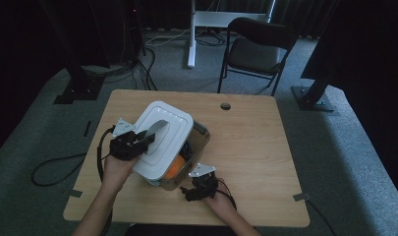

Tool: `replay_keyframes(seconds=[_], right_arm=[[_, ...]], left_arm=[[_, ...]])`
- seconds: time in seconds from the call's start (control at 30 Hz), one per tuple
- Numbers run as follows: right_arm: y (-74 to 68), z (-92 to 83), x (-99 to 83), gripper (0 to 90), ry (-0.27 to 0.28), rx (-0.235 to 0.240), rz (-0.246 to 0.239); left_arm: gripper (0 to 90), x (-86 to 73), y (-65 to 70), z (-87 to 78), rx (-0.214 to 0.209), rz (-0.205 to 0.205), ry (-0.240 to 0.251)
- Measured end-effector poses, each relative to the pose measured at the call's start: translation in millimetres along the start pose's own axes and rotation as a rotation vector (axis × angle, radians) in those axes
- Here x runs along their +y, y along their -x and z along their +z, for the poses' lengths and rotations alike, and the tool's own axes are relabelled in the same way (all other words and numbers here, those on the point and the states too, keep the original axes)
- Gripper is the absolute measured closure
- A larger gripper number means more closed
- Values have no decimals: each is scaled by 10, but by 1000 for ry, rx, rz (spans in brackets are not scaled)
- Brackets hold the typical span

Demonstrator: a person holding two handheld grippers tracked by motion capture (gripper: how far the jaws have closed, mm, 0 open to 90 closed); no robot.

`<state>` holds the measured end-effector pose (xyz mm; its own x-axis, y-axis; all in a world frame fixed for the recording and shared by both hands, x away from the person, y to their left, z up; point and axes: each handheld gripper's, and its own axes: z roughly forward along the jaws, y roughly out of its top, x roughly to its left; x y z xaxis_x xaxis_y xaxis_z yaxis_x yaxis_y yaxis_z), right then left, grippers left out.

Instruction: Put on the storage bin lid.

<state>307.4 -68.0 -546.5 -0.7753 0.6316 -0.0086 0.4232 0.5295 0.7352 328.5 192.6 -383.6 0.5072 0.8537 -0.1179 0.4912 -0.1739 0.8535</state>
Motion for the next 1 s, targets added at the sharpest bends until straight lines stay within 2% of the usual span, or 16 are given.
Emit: replay_keyframes(seconds=[0.13, 0.37, 0.53, 0.8, 0.9, 1.0], right_arm=[[68, -86, -78, 114, 2, -13, 9], [230, -210, -172, 114, 25, -37, 61], [264, -218, -191, 114, 28, -46, 73], [276, -218, -203, 114, 27, -51, 82], [283, -224, -206, 114, 33, -49, 87], [291, -223, -208, 114, 35, -47, 93]], left_arm=[[674, 14, 37, 46, -21, 14, -13], [674, 31, 84, 156, -59, 21, -45], [674, 31, 128, 254, -84, 25, -65], [673, 32, 166, 368, -88, 40, -100], [673, 23, 168, 390, -101, 34, -102], [673, 15, 189, 415, -97, 38, -106]])
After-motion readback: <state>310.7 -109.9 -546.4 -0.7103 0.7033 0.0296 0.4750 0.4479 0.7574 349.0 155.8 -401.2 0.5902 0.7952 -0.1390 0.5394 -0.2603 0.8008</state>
